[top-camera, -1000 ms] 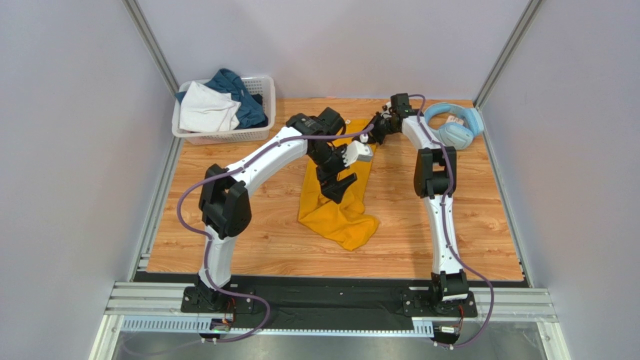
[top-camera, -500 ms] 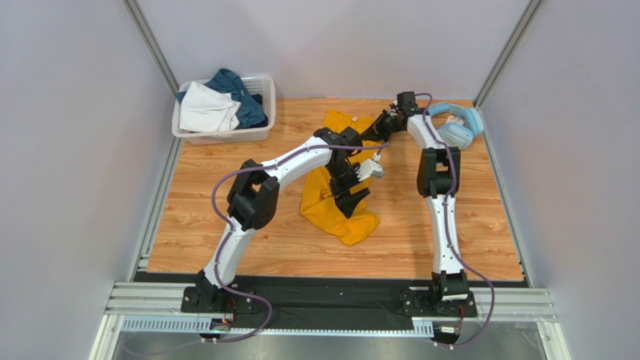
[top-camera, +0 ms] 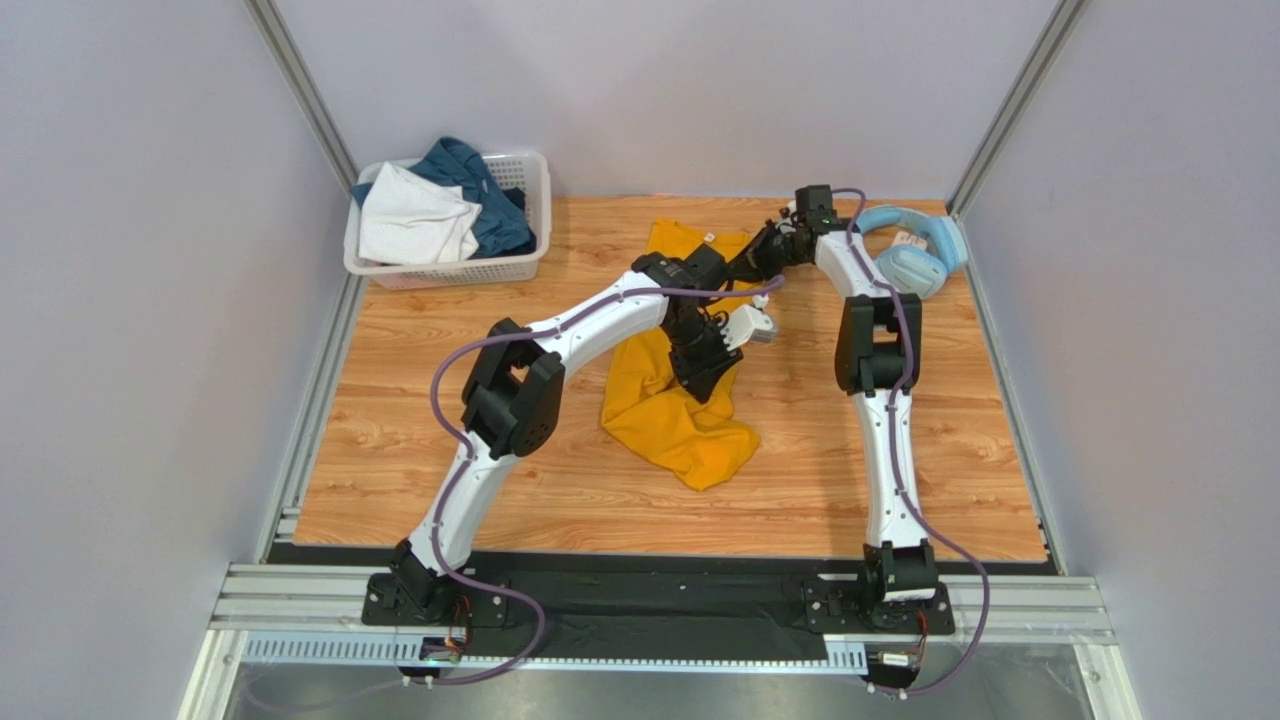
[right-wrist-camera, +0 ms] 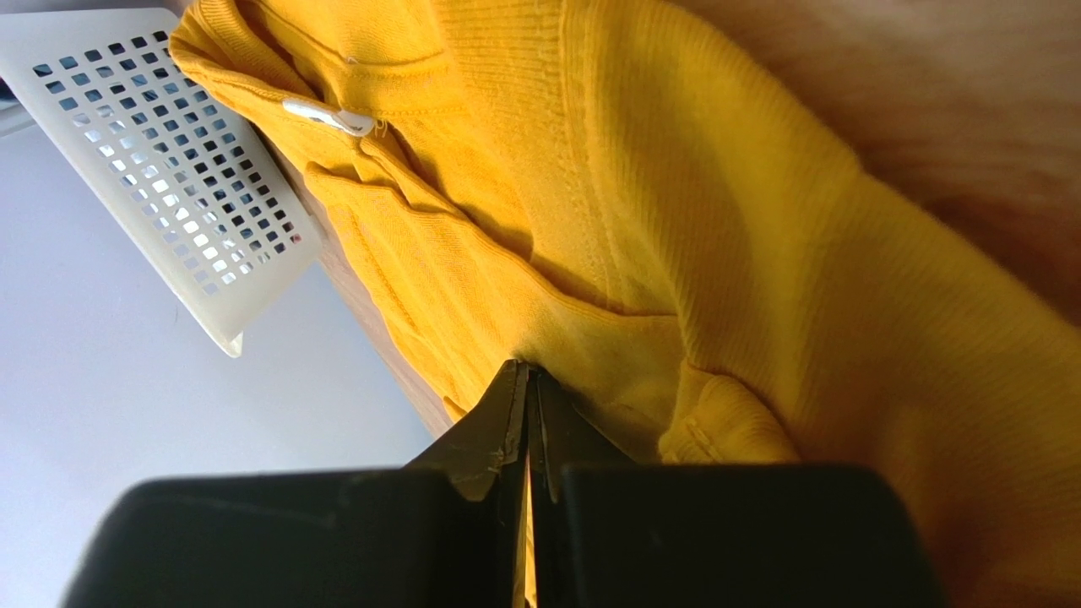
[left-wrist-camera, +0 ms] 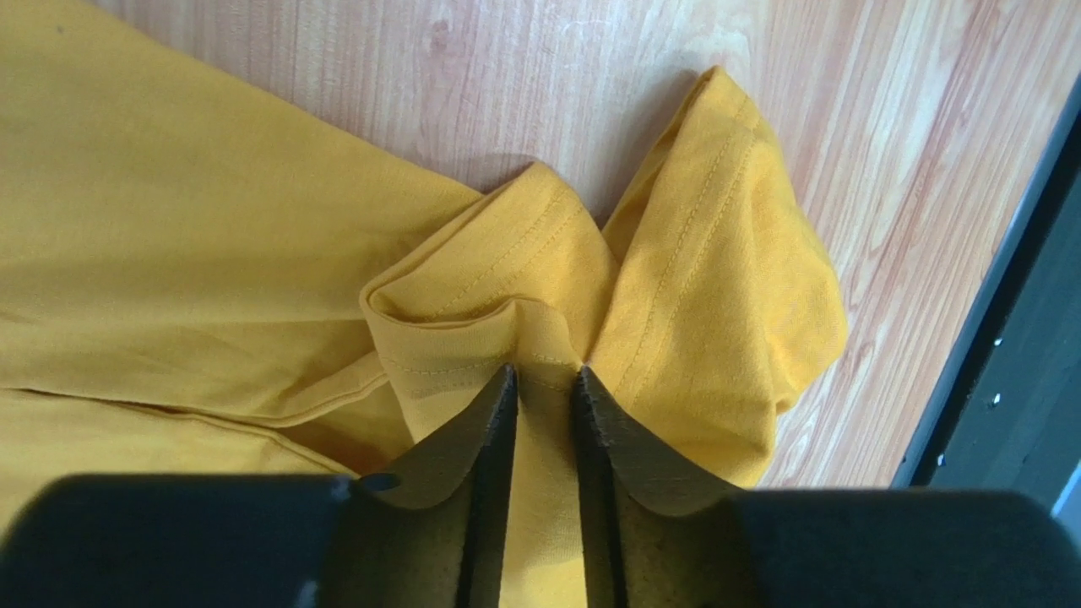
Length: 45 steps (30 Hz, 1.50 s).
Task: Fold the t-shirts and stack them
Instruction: Fold the tshirt
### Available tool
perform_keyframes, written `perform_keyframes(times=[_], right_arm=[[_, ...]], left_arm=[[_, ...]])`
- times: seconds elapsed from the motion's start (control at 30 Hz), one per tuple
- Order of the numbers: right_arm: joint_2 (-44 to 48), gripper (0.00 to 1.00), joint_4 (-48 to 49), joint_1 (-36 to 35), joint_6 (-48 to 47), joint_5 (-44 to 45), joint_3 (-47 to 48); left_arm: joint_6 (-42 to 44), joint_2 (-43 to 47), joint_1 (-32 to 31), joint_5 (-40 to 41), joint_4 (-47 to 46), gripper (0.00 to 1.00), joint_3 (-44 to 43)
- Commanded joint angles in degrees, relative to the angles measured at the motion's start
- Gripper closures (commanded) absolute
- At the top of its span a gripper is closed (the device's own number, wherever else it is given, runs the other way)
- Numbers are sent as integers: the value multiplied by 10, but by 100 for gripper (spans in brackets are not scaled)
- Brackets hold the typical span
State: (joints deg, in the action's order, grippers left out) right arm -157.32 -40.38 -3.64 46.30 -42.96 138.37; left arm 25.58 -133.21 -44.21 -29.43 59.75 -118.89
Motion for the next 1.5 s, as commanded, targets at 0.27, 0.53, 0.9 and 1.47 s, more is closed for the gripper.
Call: perform_keyframes(times=[0.27,0.53,0.9,1.47], right_arm=[[-6,99,11,3,6,29,-13],[-8,100,11,17,10,33,-11],[-3,100,3,27,12,42,-14],[1,100,-15,26,2,53,-5]], left_arm=[[45,65,0,-78,100,100,-18],[220,236,0,-125,365,83,68],[265,356,2,157,341,85,447],[94,272,-79,99,-76,0,284]])
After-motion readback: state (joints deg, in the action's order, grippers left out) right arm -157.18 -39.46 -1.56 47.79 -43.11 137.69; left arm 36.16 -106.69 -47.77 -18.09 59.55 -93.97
